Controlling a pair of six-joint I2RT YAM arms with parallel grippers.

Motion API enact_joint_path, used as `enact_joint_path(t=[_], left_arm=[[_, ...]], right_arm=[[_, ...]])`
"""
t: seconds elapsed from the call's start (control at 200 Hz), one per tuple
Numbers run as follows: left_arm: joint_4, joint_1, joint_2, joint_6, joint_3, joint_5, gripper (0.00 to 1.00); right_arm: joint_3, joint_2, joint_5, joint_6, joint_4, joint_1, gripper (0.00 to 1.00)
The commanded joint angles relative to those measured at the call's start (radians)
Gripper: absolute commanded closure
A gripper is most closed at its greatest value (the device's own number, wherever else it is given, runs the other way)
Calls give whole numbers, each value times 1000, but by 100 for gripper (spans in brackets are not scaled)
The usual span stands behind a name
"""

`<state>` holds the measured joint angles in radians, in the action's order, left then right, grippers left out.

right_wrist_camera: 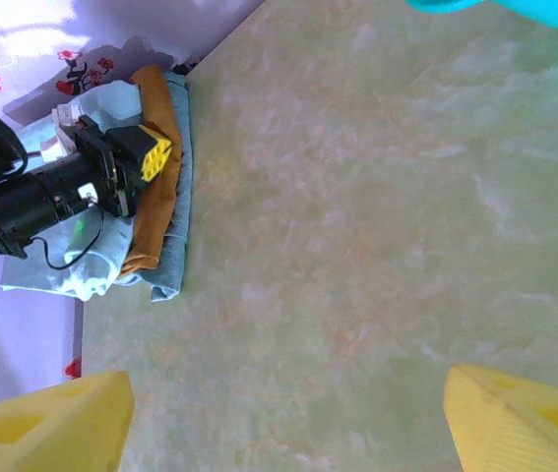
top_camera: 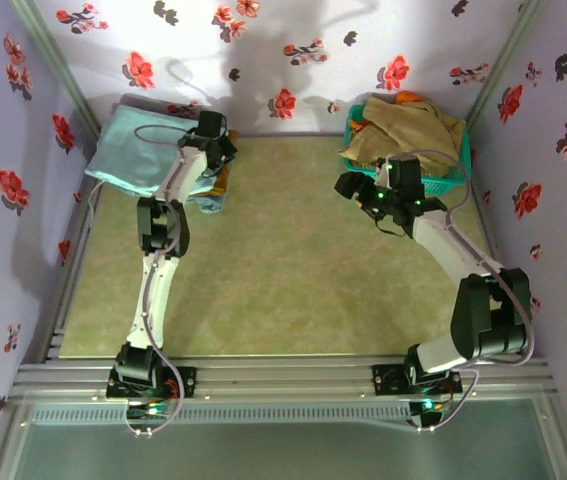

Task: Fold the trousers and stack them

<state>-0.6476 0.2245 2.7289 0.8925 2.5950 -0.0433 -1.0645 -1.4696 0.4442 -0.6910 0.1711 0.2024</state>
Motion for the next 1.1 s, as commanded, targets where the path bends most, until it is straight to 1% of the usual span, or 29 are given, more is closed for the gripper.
enact_joint_path(t=[0.0, 0.04, 0.125, 0.195, 0.235, 0.3, 0.34, 0.385, 0.42, 0.47, 0.515, 0.535, 0.59, 0.65, 0.67, 0.705, 0.72, 0.73, 0.77, 0.8, 0.815, 0.85, 0.89, 0.965, 1.03, 1.06, 1.095], left_arm=[[155, -61, 60, 49, 13, -1, 100], [193, -67, 55, 47, 13, -25, 100], [223, -73, 15, 22, 17, -47, 100], [230, -74, -45, -21, 9, -105, 100], [250, -73, -91, -41, -27, -157, 100], [295, -66, -183, -55, -132, -240, 100], [345, -62, -247, -58, -240, -303, 94], [403, -54, -329, -49, -360, -352, 90], [467, -46, -396, -48, -484, -393, 86], [537, -28, -499, -43, -651, -413, 80], [606, -2, -593, -55, -801, -437, 71], [624, 11, -630, -58, -856, -443, 68], [671, 53, -743, -79, -1014, -464, 64], [687, 108, -872, -117, -1157, -467, 54], [696, 125, -918, -130, -1202, -464, 52], [703, 151, -1004, -158, -1273, -455, 50], [704, 160, -1043, -168, -1297, -450, 48], [705, 165, -1062, -175, -1318, -446, 47], [691, 184, -1171, -221, -1375, -431, 40], [635, 201, -1251, -272, -1397, -383, 33], [597, 211, -1291, -302, -1404, -349, 26], [504, 242, -1383, -369, -1414, -208, 11], [422, 283, -1480, -441, -1426, -58, 2], [342, 326, -1631, -508, -1468, 182, 0], [246, 329, -1725, -486, -1495, 428, 0], [230, 330, -1766, -496, -1528, 509, 0], [250, 330, -1818, -519, -1586, 582, 0]], right_arm=[[12, 36, -10, 29, 39, -7, 17], [15, 44, -10, 30, 45, -8, 17], [23, 78, -18, 34, 71, -8, 17], [31, 123, -38, 46, 107, -8, 17], [38, 153, -47, 52, 127, -8, 17], [47, 205, -77, 61, 163, -8, 16], [47, 234, -88, 67, 186, -9, 16], [47, 262, -97, 69, 212, -10, 16], [46, 286, -103, 71, 234, -9, 16], [39, 319, -118, 73, 268, -10, 16], [32, 351, -133, 75, 294, -10, 14], [27, 363, -141, 77, 305, -10, 14], [15, 402, -170, 83, 336, -11, 13], [6, 450, -213, 93, 354, -9, 13], [5, 465, -223, 96, 353, -9, 12], [7, 500, -246, 101, 341, -8, 10], [9, 515, -258, 104, 337, -7, 3], [9, 525, -268, 106, 334, -6, 1], [12, 565, -313, 117, 323, -3, 1], [11, 592, -339, 132, 312, 1, 1], [11, 606, -351, 143, 307, 3, 1], [19, 633, -382, 143, 284, 11, 1], [54, 664, -428, 132, 226, 20, 1], [136, 710, -534, 163, 108, 39, 1], [190, 719, -589, 299, 44, 52, 1], [208, 718, -638, 327, 38, 52, 1], [228, 716, -710, 323, 33, 53, 1]])
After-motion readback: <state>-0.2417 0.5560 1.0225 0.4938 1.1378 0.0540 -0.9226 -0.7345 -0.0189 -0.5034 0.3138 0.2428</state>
